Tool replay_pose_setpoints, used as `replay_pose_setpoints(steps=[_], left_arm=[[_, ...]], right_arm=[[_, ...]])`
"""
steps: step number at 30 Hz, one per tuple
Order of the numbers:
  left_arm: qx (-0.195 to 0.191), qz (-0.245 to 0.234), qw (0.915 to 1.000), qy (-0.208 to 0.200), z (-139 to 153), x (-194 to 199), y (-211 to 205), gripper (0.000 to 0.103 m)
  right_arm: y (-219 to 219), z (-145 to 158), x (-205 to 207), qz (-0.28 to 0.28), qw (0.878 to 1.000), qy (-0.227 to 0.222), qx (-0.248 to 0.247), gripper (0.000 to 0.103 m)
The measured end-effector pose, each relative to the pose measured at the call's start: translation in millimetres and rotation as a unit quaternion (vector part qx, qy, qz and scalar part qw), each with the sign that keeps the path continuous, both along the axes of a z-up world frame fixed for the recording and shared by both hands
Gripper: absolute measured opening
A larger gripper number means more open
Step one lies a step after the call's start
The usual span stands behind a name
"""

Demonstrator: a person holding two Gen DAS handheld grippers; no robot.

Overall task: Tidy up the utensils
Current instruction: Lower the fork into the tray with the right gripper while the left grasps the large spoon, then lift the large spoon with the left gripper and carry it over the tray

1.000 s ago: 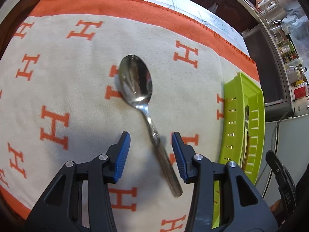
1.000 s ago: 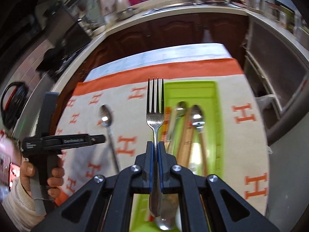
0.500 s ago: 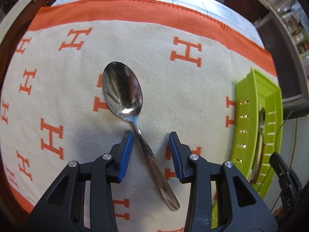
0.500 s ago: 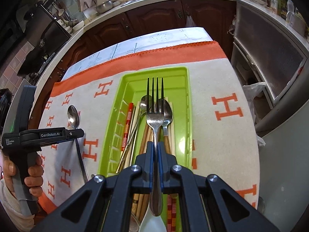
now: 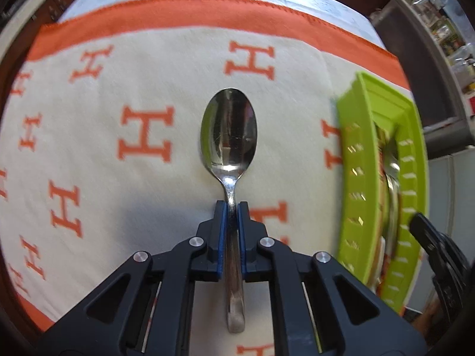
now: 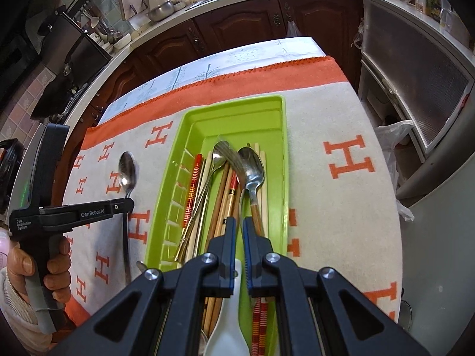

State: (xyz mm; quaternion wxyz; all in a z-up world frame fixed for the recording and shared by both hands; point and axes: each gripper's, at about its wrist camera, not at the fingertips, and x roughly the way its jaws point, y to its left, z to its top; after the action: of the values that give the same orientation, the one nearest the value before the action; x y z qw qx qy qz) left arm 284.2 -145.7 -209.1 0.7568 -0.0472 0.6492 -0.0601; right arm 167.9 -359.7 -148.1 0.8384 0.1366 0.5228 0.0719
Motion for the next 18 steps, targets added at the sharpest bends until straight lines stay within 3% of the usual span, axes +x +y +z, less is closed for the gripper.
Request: replay_pose_setpoints(steps=[9, 14, 18], left_arm=[[-0.016, -0.051, 0.9982, 0.027, -4, -42, 3, 0.007], [-0.033, -0.069, 0.9958, 0.051, -6, -61, -2, 0.033], [-0.041, -0.086, 0.9946, 0.041, -6, -83, 5, 0.034]], right_arm=[[10, 4, -11, 0.02, 1.0, -0.007, 0.007, 0.005], [15, 11, -16, 0.026, 1.0, -0.014, 0.005, 0.005], [17, 13, -18, 0.026, 1.0, -0.017, 0.005, 0.005]])
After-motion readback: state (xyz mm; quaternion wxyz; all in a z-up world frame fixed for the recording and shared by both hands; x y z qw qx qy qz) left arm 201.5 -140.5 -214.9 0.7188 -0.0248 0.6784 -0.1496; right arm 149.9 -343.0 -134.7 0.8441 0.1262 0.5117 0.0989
